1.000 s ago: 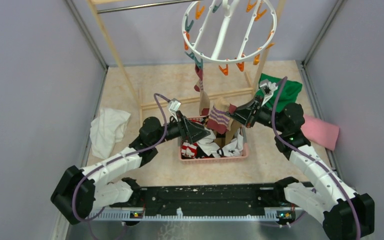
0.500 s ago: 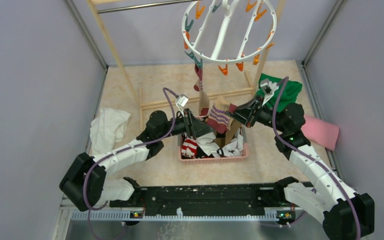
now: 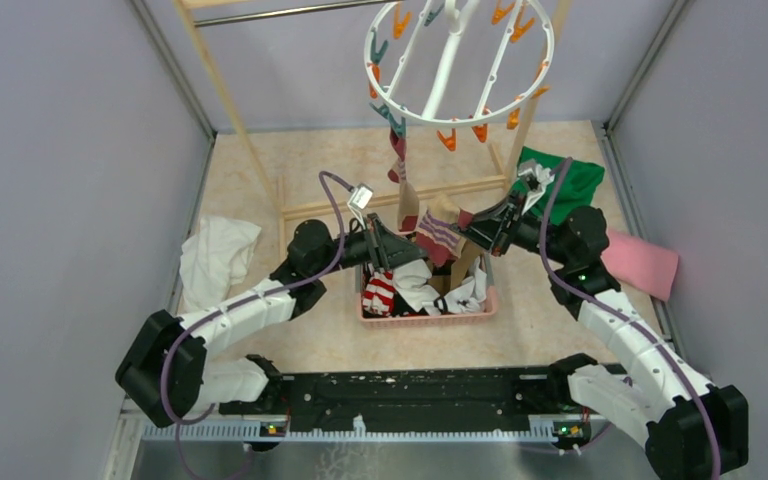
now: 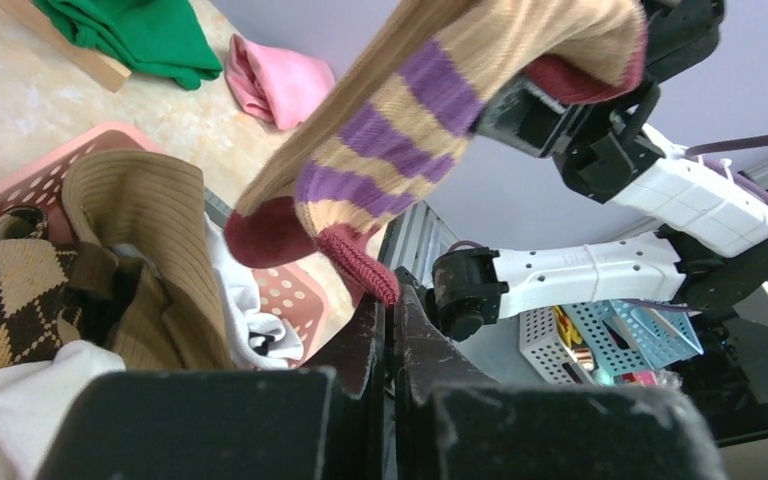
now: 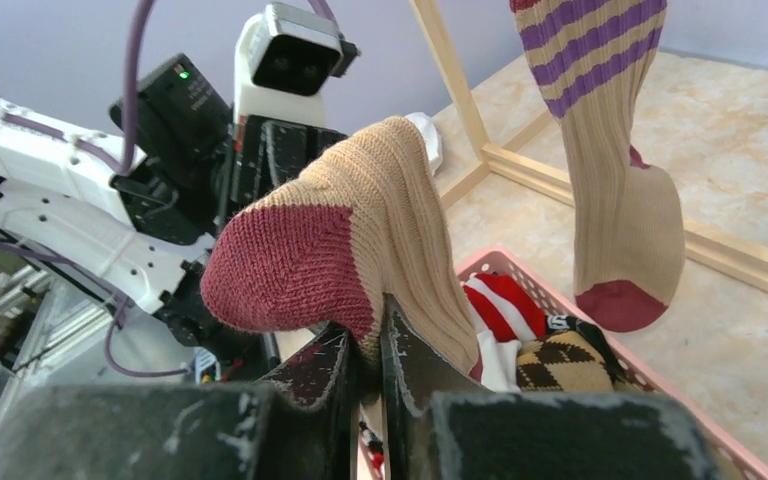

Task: Clip the socks to the hanger
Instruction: Pick up the sock from the bin.

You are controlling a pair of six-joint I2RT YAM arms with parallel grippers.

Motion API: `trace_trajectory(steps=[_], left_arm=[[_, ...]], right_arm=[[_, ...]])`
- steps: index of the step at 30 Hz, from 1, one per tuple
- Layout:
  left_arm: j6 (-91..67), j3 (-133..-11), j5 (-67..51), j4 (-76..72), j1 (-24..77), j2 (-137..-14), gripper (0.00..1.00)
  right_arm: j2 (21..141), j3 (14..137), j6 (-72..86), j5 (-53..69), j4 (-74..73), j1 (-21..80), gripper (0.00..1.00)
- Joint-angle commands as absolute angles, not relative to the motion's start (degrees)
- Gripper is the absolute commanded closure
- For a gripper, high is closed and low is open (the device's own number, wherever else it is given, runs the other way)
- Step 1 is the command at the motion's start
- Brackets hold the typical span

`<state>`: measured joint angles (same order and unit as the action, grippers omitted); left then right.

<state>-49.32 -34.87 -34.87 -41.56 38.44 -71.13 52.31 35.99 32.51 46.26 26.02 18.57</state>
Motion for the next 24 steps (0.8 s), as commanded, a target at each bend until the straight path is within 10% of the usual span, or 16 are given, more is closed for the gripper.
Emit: trace_trajectory(steps=[1, 11, 24], left_arm=[[-52.21, -38.37, -33.48, -41.20, 38.58, -66.63, 1.00], [-64.11, -40.19, -22.23, -29.39, 38.06, -58.28, 1.00], [-74.90, -41.81, -21.52, -36.59, 38.14, -61.69, 1.00]], right_arm=[[53.08, 38.98, 24.68, 47.28, 23.40, 18.19, 0.86], [54.28, 52.48, -5.48, 50.80, 1.34, 16.09, 0.26], [48.47, 50.09, -34.58, 66.35, -3.24, 22.44, 0.23]])
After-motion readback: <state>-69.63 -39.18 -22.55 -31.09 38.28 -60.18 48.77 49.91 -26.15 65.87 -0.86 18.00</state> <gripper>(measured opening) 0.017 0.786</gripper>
